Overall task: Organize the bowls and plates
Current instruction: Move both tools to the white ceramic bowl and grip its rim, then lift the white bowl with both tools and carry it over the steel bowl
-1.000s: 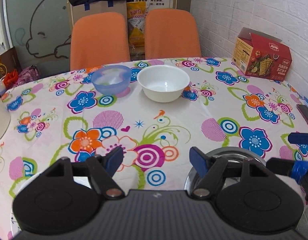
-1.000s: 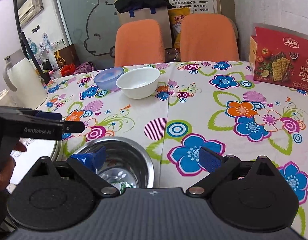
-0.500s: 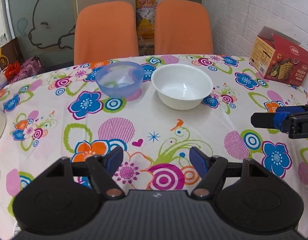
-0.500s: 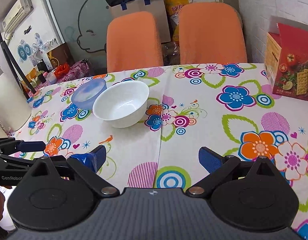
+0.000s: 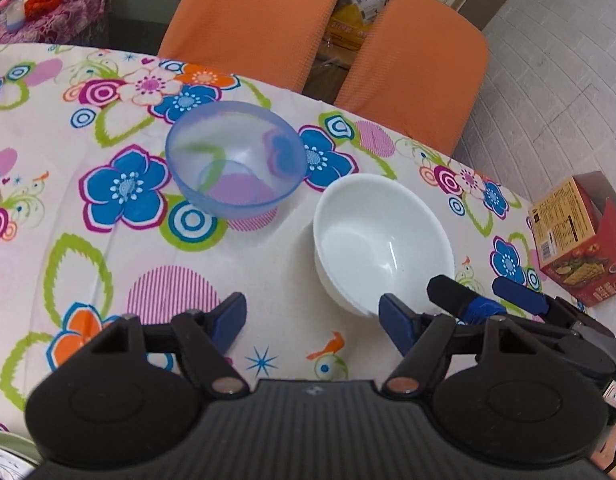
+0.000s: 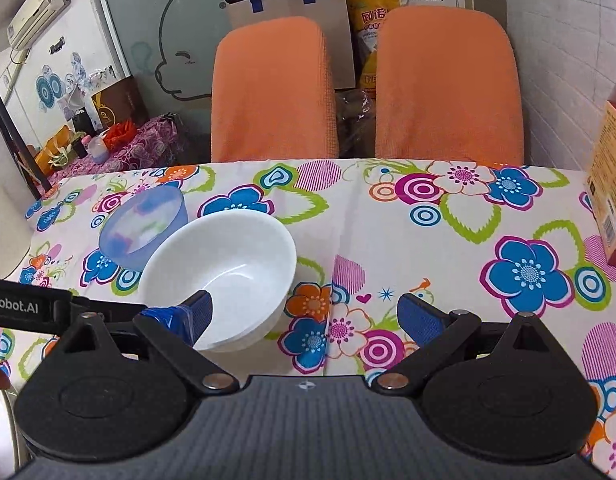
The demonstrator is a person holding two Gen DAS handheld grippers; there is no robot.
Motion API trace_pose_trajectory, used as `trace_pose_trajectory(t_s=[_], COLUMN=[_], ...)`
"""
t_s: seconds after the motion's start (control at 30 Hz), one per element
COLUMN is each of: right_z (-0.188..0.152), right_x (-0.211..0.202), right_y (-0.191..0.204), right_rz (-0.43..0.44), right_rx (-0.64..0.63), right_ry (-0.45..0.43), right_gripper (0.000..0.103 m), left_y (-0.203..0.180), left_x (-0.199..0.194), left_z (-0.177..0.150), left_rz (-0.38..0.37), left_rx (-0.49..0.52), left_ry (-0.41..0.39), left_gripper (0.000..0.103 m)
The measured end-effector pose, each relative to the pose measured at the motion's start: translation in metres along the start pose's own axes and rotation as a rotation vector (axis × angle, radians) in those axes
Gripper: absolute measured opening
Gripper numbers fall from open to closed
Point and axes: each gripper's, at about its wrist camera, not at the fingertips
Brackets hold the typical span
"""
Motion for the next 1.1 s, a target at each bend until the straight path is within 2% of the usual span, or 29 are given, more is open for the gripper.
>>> trace_pose_trajectory(t_s=[0.23,0.33,0.43,0.57,0.67,0.77,0.87,1.0,1.1], right_z=[0.005,0.002,-0.004,-0.009,-0.013,-0.02,-0.027,-0.03,-0.032], right_x=[0.026,0.03,0.012,-0.021,-0.037,-0.038,-0.03,-0.018,-0.014], right_y=[0.003,0.006,0.001,0.0,0.005,0.013,0.016,0.015,0.018], right_rz=[-0.034,-0.029,-0.002,0.093,0.116,0.121,0.105,0.109,0.104], right_rx=[-0.061,-0.104,-0.087,-0.05,-0.078,-0.128,-0.151,-0.133,-0.143], right_ry=[0.024,0.038,-0.024,-0.12,-0.134,-0.102,-0.071,-0.036,-0.024], right_gripper=[0.087,0.087,0.087,0.087,0.087,0.087,0.087,0.087,0.087], left_y=[0.0,0.005,0.015,0.018,0.012,-0.005,-0.034,-0.064,-0.073], left_x=[0.02,0.026,0.022,0.016,0.005,-0.015,-0.018,0.008,0.028], left_z=[0.01,0.01,0.009,0.013,0.016,0.027,0.042,0.053,0.057], left_rz=[0.024,0.02,0.005,-0.029,-0.052,-0.078,-0.097,-0.143,-0.155], left_rx=[-0.058,-0.087,-0.116,-0.137,-0.118,-0.023,0.168,0.411,0.518], left_ry=[0.004,0.029,0.02,0.024,0.031,-0.031,-0.06,-0.027,-0.008], left_gripper=[0.074,0.074,0.074,0.074,0.074,0.074,0.076,0.077,0.077])
Point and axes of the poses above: each gripper's, at about its wrist camera, not at the fingertips, and x roughly the way its jaws point, y to its left, z to its top, and after that the axes turned 7 degrees about -y, right-handed
